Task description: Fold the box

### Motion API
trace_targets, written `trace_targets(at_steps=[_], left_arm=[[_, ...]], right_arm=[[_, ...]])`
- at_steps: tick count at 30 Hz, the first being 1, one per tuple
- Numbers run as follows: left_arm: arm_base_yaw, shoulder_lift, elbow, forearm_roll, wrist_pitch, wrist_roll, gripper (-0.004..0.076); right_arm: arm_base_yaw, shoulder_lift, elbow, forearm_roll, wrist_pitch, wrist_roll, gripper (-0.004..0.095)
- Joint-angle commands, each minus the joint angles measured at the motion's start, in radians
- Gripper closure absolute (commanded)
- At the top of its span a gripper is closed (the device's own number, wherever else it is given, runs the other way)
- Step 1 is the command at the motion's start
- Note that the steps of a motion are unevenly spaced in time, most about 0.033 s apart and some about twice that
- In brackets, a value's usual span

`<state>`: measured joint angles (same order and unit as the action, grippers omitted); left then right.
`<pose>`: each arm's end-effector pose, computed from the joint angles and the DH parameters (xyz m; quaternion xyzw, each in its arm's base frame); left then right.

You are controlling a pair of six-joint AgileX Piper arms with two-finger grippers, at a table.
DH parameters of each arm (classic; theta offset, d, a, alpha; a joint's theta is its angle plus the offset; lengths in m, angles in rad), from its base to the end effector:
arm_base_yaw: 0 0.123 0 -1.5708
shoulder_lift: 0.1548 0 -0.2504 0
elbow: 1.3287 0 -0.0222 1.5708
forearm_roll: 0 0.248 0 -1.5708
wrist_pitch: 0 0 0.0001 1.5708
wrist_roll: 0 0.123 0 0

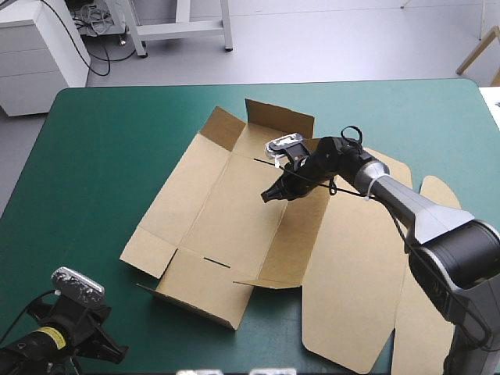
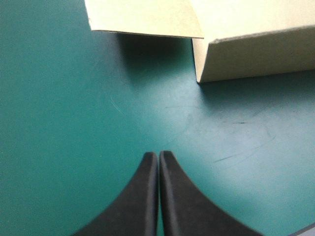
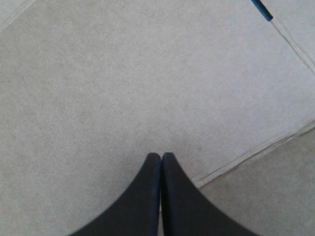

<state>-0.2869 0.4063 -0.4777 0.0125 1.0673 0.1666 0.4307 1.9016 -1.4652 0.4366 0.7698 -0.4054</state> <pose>0.1010 -0.0284 0.2203 0.2136 0.9212 -0.0134 0.3249 0.3610 0.2057 0.1773 -0.2786 0.9173 0.1845 0.2164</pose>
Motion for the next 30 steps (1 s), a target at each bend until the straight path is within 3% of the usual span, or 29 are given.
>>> trace_targets(at_steps=[1,24,30], left_arm=[[-0.001,0.008,-0.023,-0.005,-0.050,-0.001,0.0734],[-0.001,0.008,-0.023,-0.005,-0.050,-0.001,0.0734],[-0.001,0.008,-0.023,-0.005,-0.050,-0.001,0.0734]], right_arm=[[-0.001,-0.050,-0.030,0.017,-0.030,-0.003,0.0927],[-0.002,-0.052,-0.032,0.013,-0.012,-0.001,0.0927],[-0.004,-0.086,-0.032,-0.046,0.006,0.047,0.0927]])
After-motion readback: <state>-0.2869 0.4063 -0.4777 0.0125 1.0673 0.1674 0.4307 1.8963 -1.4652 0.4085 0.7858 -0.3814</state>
